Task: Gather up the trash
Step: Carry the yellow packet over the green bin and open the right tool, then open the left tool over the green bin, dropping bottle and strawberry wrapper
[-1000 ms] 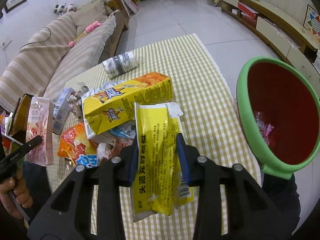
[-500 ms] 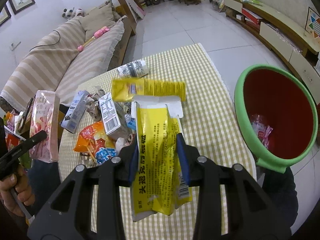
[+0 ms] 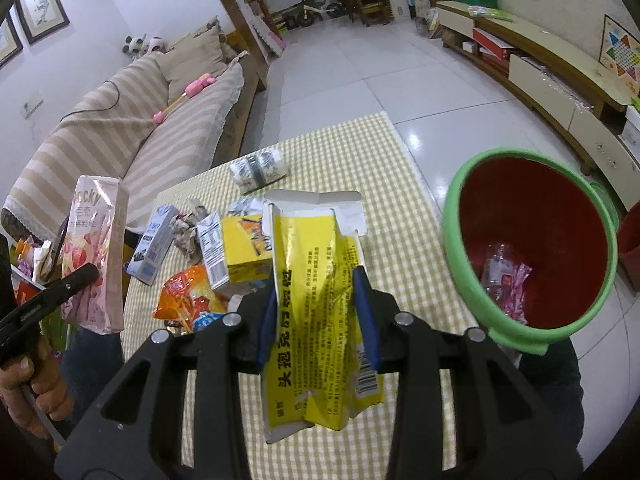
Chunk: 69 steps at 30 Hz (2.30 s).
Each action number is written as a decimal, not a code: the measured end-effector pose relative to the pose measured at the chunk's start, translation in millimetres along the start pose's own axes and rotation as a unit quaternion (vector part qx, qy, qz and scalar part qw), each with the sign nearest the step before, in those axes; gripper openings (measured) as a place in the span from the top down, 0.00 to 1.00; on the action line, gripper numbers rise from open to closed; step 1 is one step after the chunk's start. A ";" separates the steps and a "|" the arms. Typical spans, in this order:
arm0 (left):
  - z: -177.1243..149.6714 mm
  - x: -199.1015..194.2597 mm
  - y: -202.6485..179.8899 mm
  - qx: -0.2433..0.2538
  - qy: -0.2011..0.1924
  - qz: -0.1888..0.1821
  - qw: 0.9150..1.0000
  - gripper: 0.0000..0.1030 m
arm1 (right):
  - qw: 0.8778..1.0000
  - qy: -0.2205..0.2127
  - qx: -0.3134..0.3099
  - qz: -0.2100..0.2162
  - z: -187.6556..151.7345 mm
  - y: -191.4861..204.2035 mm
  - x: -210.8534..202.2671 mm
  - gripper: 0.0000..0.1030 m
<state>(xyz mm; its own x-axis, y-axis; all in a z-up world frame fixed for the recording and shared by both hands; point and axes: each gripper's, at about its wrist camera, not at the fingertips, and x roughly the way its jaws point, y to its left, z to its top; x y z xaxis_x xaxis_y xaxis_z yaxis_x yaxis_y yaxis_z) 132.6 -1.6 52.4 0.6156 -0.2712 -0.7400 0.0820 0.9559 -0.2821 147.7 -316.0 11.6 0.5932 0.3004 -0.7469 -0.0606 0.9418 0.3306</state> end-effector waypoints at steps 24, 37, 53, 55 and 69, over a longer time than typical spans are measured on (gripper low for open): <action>22.5 71.7 -189.8 0.115 0.046 -0.114 0.986 0.73 | 0.990 -0.093 0.091 -0.060 29.2 -137.8 -65.5 0.67; 19.5 130.2 -284.8 0.148 0.084 -0.161 0.972 0.73 | 0.982 -0.110 0.134 -0.073 41.0 -191.8 -73.5 0.67; 18.7 162.0 -316.1 0.149 0.108 -0.155 0.970 0.72 | 0.981 -0.100 0.150 -0.068 47.9 -216.1 -58.9 0.66; 20.0 163.6 -318.1 0.147 0.108 -0.157 0.971 0.71 | 0.982 -0.097 0.149 -0.065 50.0 -217.4 -56.7 0.65; 23.6 160.3 -275.4 0.091 0.093 -0.140 0.981 0.11 | 0.980 -0.101 0.145 -0.094 44.6 -210.1 -56.0 0.10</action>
<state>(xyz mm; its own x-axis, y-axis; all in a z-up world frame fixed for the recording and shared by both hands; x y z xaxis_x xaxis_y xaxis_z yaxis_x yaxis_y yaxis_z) 227.1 -305.6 25.9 0.3959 -0.5266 -0.7523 0.3771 0.8402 -0.3896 163.0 -537.4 9.7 0.7205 0.0612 -0.6907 0.2789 0.8864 0.3694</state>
